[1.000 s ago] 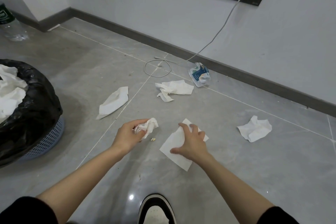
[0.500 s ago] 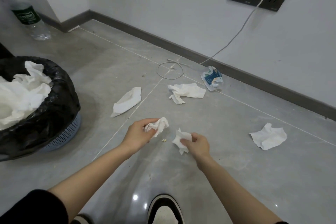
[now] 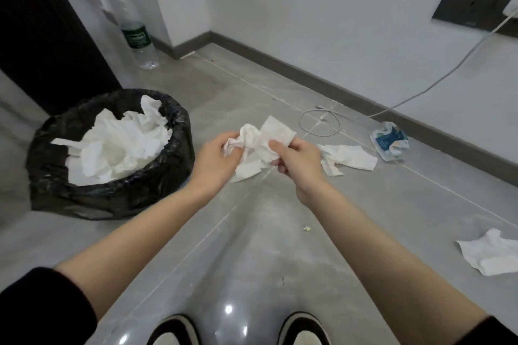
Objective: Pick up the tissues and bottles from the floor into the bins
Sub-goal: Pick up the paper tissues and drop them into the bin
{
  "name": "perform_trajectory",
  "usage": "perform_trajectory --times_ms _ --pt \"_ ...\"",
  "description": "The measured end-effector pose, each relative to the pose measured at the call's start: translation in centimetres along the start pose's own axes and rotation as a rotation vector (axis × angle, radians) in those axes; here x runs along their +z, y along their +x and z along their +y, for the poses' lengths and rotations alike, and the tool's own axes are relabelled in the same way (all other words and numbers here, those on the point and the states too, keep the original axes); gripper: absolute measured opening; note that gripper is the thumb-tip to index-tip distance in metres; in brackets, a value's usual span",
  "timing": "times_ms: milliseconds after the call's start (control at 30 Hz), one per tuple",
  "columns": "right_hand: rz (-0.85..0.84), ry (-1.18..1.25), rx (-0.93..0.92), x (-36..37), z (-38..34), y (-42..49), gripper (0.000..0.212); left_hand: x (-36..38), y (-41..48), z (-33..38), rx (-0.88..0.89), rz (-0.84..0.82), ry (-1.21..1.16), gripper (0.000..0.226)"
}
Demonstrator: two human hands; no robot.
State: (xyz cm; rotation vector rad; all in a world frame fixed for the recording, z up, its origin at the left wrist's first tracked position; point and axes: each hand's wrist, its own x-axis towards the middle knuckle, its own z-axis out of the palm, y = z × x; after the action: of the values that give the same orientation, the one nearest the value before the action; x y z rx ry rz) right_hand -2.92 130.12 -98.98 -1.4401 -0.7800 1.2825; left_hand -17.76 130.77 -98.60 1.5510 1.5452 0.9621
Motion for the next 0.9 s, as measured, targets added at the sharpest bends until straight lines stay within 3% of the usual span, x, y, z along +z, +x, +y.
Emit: perform_trajectory --times_ms 233,433,567,667,800,900 --pt "-0.221 0.269 0.118 7.9 -2.9 -1.1 0.014 -6.8 0.2 -0.4 0.026 0.249 -0.015 0.015" --pt "-0.399 0.206 -0.045 14.3 -4.3 -1.2 0.02 -11.5 0.0 -1.6 0.014 0.408 0.049 0.026" --pt "-0.436 -0.169 -0.271 18.1 -3.3 -0.4 0.029 -13.9 -0.2 -2.9 -0.006 0.459 0.244 0.033" --pt "-0.497 -0.653 -0.503 19.2 -1.9 0.3 0.044 -15.1 -0.1 -4.8 -0.105 0.342 0.482 0.022" --pt "-0.543 -1.387 -0.776 18.7 -0.5 0.0 0.047 -15.7 -0.2 -6.6 -0.216 0.151 0.803 0.03" --pt "-0.545 -1.503 -0.75 18.6 -0.4 -0.3 0.045 -15.5 -0.6 -6.8 -0.245 0.129 0.857 0.031"
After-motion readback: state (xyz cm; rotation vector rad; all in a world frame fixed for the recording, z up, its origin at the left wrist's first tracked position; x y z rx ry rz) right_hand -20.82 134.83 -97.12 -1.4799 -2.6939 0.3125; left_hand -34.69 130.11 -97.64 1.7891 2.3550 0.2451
